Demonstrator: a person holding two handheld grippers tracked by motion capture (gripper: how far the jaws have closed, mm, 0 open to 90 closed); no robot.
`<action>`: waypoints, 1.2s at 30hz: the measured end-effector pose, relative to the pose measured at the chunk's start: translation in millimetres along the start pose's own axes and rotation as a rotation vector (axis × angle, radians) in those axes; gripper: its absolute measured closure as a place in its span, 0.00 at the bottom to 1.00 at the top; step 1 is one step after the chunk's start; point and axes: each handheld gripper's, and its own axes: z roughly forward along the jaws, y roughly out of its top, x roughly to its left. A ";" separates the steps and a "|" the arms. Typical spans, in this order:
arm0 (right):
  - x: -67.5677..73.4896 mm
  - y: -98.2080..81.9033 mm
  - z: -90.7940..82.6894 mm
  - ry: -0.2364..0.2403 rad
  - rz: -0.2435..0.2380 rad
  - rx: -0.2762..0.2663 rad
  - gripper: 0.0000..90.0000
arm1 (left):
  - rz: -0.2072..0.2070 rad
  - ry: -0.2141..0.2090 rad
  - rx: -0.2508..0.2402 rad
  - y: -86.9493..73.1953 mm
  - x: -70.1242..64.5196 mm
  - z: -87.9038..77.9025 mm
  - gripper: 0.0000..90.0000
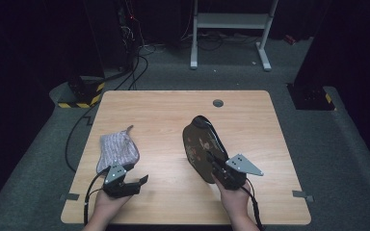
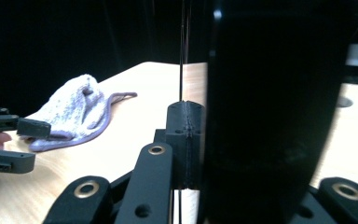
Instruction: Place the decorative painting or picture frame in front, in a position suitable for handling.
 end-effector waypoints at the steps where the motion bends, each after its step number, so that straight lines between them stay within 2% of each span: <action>1: 0.1 0.1 0.1 -0.005 0.000 -0.004 0.90 | 0.003 0.000 0.001 0.2 -0.1 0.6 0.27; 5: -0.8 0.5 1.0 -0.034 0.000 -0.018 0.90 | 0.004 -0.001 0.002 0.1 -0.6 1.2 0.27; 17: -1.7 -6.3 5.7 -0.048 0.001 -0.021 0.89 | 0.005 0.002 0.003 0.2 -0.3 1.6 0.27; 22: 0.0 -9.0 4.7 -0.059 0.026 -0.027 0.89 | 0.012 0.001 0.010 0.5 -1.3 2.9 0.27; 26: -2.7 -9.8 4.4 -0.059 0.097 -0.029 0.89 | 0.014 0.002 0.006 1.7 -1.3 3.7 0.27; 30: -2.4 -10.8 3.9 -0.058 0.084 -0.033 0.89 | 0.014 0.003 0.004 2.9 -1.3 5.3 0.27; 36: -4.3 -13.4 3.8 -0.036 0.063 0.004 0.74 | 0.028 -0.005 0.004 4.8 -2.0 8.4 0.28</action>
